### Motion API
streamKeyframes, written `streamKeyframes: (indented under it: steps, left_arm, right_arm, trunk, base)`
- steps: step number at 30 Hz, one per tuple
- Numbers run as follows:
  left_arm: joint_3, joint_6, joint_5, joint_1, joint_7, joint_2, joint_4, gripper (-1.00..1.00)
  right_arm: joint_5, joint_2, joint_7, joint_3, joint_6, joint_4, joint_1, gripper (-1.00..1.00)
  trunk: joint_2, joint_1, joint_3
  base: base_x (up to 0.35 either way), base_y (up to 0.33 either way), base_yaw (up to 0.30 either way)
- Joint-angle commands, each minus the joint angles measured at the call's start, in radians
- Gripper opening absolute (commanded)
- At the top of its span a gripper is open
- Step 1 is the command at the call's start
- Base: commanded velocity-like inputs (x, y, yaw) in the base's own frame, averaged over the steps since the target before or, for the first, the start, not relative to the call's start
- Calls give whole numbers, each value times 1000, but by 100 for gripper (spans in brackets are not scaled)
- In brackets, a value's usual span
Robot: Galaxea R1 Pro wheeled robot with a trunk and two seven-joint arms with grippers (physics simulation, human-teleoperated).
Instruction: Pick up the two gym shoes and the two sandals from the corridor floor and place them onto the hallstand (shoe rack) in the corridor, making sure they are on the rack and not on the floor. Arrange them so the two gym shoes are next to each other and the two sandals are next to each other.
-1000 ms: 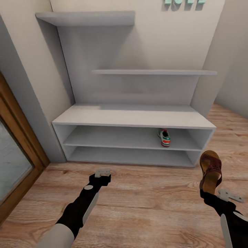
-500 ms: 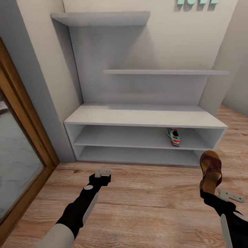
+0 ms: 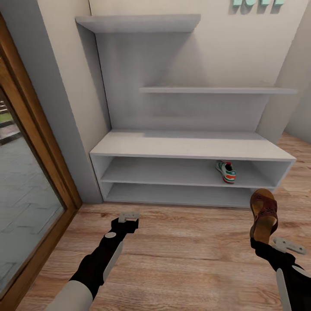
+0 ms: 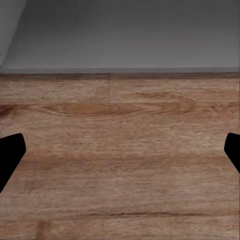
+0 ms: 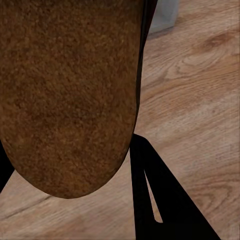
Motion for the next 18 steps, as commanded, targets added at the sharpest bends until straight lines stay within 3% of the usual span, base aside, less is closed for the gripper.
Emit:
streamKeyframes:
  steps: [1, 2, 3, 5, 6, 7, 9, 10, 11, 12, 14, 15, 18]
  left_arm:
    - [-4, 5, 10, 0, 8, 1, -2, 100]
    - [-3, 4, 11, 0, 8, 2, -2, 100]
    - [-2, 0, 11, 0, -31, 21, 0, 100]
    - [2, -16, 10, 0, -126, 41, -4, 100]
    - [4, -42, 10, 0, -245, 69, -5, 100]
    - [4, -56, 10, 0, -308, 90, -5, 100]
    - [4, -80, 11, 0, -402, 129, -4, 100]
    - [4, -100, 12, 0, -468, 157, -4, 100]
    - [4, -130, 13, 0, -577, 198, -3, 100]
    - [3, -139, 13, 0, -615, 211, -3, 100]
    - [5, -164, 14, 0, -765, 252, -1, 100]
    - [20, -175, 13, 0, -862, 282, -1, 100]
    - [99, -184, 13, 0, -1003, 327, -3, 100]
  right_arm:
    - [-1, 0, 0, 0, 6, -2, -1, -100]
    - [-1, 2, 0, 0, 6, -2, -1, -100]
    - [-2, 6, 1, 15, 6, 4, -1, -100]
    - [-3, 5, 0, 107, 9, 25, -1, -100]
    - [-4, 4, -2, 216, 20, 81, -1, -100]
    - [-4, 5, -2, 265, 41, 128, -4, -100]
    - [-4, 4, -3, 313, 91, 217, -14, -100]
    - [-3, 4, -4, 332, 130, 270, -31, -100]
    - [-2, 4, -3, 348, 180, 319, -54, -100]
    - [-2, 4, -3, 352, 192, 330, -59, -100]
    - [-2, 4, 0, 361, 220, 354, -72, -100]
    - [-3, 5, 0, 364, 229, 363, -80, -100]
    - [-3, 5, 1, 367, 236, 372, -94, -100]
  trunk:
    - [0, 0, -1]
    - [0, 0, -1]
    - [0, 0, -1]
    - [0, 0, -1]
    - [0, 0, -1]
    - [0, 0, -1]
    - [0, 0, -1]
    - [0, 0, -1]
    - [0, 0, -1]
    - [0, 0, -1]
    - [0, 0, -1]
    - [0, 0, -1]
    - [0, 0, -1]
  base:
    - [0, 2, 0]
    - [0, 1, 0]
    - [0, 0, 0]
    - [0, 0, 0]
    - [0, 0, 0]
    - [0, 0, 0]
    - [0, 0, 0]
    - [0, 0, 0]
    - [0, 0, 0]
    - [0, 0, 0]
    - [0, 0, 0]
    - [0, 0, 0]
    - [0, 0, 0]
